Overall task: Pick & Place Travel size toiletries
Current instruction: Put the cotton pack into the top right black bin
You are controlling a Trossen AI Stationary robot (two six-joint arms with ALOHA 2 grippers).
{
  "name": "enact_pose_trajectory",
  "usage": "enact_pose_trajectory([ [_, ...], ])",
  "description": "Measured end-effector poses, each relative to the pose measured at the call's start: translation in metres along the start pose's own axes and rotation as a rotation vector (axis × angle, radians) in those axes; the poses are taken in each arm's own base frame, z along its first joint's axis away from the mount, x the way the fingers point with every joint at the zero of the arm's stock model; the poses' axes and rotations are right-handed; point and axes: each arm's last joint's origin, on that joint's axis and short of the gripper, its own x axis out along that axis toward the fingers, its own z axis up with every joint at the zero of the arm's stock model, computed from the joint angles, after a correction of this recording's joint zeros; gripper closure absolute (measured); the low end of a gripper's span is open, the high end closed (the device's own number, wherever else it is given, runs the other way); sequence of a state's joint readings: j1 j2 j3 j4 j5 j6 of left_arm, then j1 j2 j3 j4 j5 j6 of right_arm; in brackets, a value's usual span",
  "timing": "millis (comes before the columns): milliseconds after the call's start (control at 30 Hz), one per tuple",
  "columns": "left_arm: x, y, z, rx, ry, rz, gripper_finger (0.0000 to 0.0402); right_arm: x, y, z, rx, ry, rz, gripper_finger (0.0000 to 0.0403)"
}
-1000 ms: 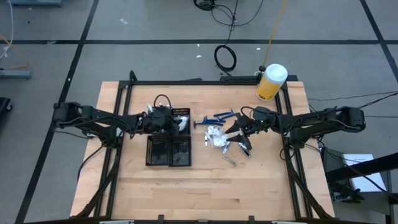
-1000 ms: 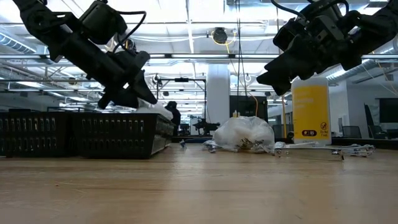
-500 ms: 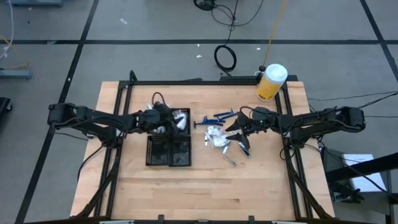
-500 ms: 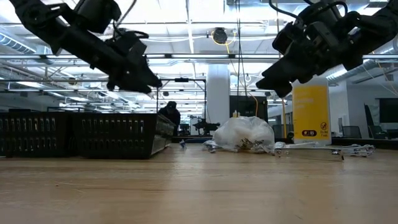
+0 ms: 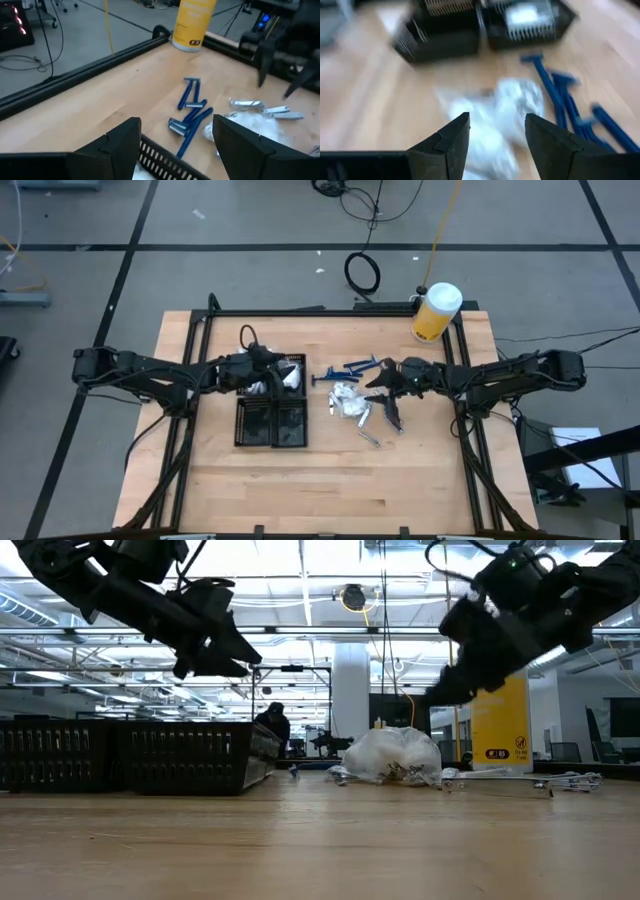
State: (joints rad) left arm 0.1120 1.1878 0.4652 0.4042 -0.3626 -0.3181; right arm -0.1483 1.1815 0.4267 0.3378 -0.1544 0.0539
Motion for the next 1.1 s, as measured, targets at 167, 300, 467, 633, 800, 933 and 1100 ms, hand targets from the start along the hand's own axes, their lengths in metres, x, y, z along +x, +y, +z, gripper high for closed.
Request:
enact_pose_trajectory([
  [167,0.001,-0.001,0.002,-0.008,-0.021,-0.004,0.0162,0.014,0.01,-0.012,-0.034,0.07,0.04,0.0209],
  [300,0.001,-0.001,0.003,-0.013,-0.033,-0.006,0.0167,0.024,0.011,-0.014,-0.055,0.046,0.032,0.0195],
  [467,0.001,-0.001,0.003,-0.019,-0.036,-0.008,0.0165,0.035,0.009,-0.02,-0.052,0.043,0.034,0.0192],
  [633,0.001,-0.001,0.003,-0.019,-0.036,-0.007,0.0169,0.041,0.006,-0.029,-0.042,0.092,0.05,0.0209],
  [800,0.001,-0.001,0.003,-0.018,-0.035,-0.007,0.0174,0.041,0.005,-0.028,-0.052,0.086,0.074,0.0242],
  [933,0.001,-0.001,0.003,-0.012,-0.035,-0.007,0.0174,0.039,0.006,-0.025,-0.065,0.069,0.109,0.0287],
  [1100,0.001,-0.001,0.003,-0.012,-0.035,-0.005,0.0174,0.038,0.008,-0.021,-0.086,0.052,0.181,0.0358],
])
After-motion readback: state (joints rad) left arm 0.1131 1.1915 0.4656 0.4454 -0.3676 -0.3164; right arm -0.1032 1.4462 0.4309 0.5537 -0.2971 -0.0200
